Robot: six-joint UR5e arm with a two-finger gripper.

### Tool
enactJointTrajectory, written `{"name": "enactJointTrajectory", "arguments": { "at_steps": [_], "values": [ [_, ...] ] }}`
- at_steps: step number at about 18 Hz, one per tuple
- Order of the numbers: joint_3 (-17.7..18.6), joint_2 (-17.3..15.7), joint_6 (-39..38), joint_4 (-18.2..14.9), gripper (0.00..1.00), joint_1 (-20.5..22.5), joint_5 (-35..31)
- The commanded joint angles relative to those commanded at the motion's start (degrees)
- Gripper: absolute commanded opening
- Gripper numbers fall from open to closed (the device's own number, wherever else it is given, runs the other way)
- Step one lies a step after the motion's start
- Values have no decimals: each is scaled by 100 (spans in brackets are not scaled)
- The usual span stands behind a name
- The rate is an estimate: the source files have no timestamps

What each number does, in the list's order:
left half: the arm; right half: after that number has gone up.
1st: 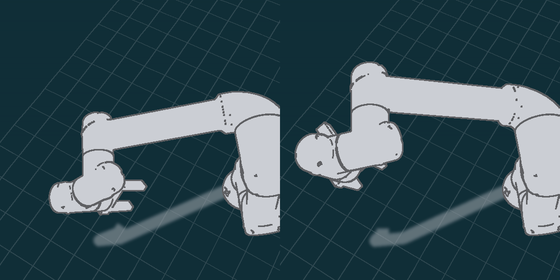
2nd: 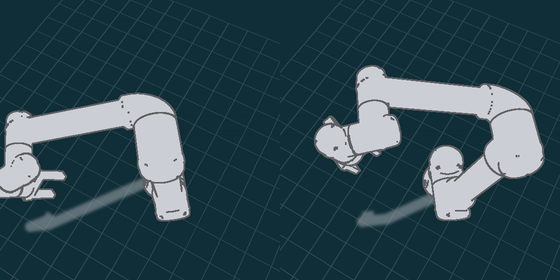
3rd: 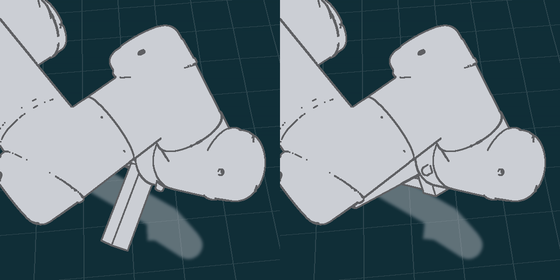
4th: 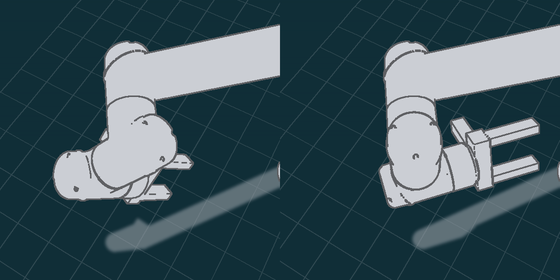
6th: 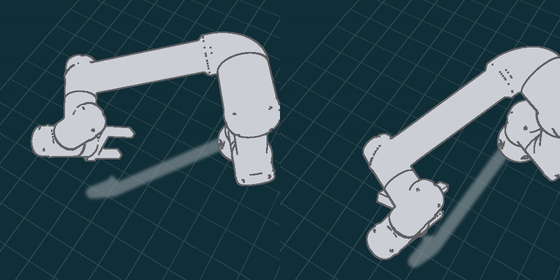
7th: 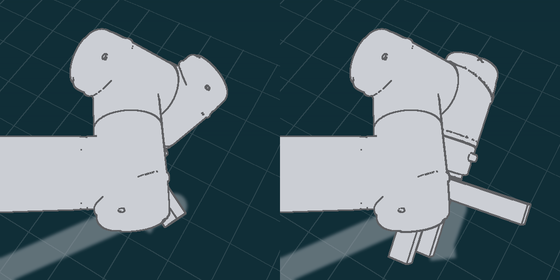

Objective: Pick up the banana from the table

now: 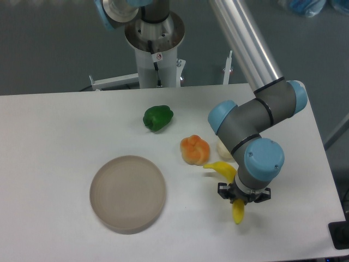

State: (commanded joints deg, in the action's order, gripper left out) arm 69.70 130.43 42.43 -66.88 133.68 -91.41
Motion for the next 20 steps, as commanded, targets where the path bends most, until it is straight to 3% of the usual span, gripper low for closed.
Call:
{"name": "enactJointTrajectory", "arguments": {
  "at_steps": [6,8,14,20],
  "values": [
    [-124,-202,984,-53,20,360,132],
    [-124,-255,1878,-70,21,369,97],
    [-106,-492,3673,-658,22,720,132],
    [-115,-527,3834,-686,22,774,194]
  ]
}}
